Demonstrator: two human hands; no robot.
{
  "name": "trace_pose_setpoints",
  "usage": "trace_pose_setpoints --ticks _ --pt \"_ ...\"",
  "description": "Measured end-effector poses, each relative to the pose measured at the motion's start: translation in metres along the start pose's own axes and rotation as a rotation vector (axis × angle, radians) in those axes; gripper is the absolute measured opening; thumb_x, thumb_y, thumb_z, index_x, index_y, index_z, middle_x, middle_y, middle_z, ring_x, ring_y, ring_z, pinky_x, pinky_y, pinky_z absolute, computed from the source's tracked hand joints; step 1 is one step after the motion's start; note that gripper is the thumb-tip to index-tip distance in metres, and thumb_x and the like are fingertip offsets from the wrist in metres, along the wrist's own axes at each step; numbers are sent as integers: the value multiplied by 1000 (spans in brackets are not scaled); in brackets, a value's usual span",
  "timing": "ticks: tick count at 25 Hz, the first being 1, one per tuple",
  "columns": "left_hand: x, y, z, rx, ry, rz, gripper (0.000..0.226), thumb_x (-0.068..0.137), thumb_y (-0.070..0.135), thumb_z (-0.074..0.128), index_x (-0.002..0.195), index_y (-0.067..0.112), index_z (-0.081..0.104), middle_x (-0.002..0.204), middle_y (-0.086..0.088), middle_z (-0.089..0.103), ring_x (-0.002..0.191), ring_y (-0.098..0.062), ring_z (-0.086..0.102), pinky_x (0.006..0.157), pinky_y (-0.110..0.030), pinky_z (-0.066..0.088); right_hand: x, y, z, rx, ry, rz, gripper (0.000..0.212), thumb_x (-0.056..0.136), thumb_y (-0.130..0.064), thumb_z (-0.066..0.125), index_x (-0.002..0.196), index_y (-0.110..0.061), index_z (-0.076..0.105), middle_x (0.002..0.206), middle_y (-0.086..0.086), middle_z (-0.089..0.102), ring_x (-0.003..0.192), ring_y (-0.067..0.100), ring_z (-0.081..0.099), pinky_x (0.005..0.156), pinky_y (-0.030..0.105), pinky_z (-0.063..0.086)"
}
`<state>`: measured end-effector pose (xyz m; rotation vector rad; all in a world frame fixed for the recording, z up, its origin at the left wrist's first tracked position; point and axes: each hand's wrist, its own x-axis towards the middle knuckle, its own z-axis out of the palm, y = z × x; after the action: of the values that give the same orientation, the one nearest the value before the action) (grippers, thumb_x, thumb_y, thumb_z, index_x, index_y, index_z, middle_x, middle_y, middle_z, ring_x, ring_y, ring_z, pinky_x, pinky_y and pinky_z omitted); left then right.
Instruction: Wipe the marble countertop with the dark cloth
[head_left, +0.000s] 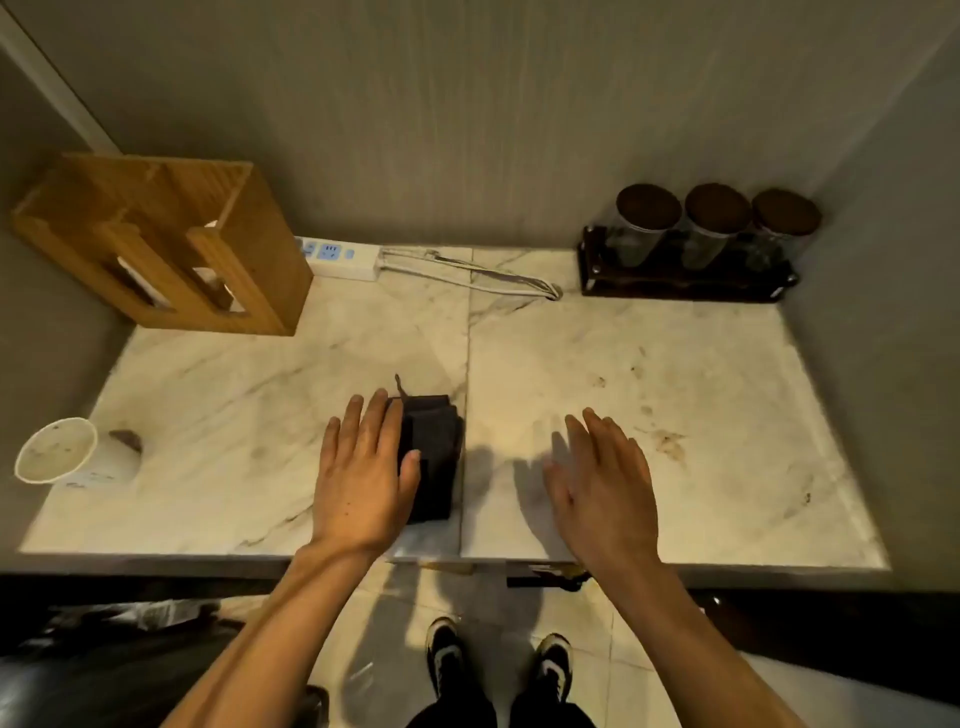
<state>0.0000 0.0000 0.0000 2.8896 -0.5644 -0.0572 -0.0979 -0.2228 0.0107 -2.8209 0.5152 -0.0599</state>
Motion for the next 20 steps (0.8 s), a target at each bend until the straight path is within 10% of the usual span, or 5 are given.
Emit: trace_pose_setpoints --ticks 6,20 --pt "-6 -44 26 -19 -27 -41 53 93 33 37 141 11 35 150 -15 37 140 -37 28 113 -55 24 1 -45 45 -1 -48 -40 60 92 -47 31 133 -8 51 137 15 54 126 36 49 105 47 39" --pt "-5 -99 64 46 -71 -98 55 95 36 33 142 7 37 150 -16 38 140 -35 29 110 -54 29 52 -172 128 2 -156 2 73 89 -48 41 149 -11 23 157 16 23 144 35 17 115 53 13"
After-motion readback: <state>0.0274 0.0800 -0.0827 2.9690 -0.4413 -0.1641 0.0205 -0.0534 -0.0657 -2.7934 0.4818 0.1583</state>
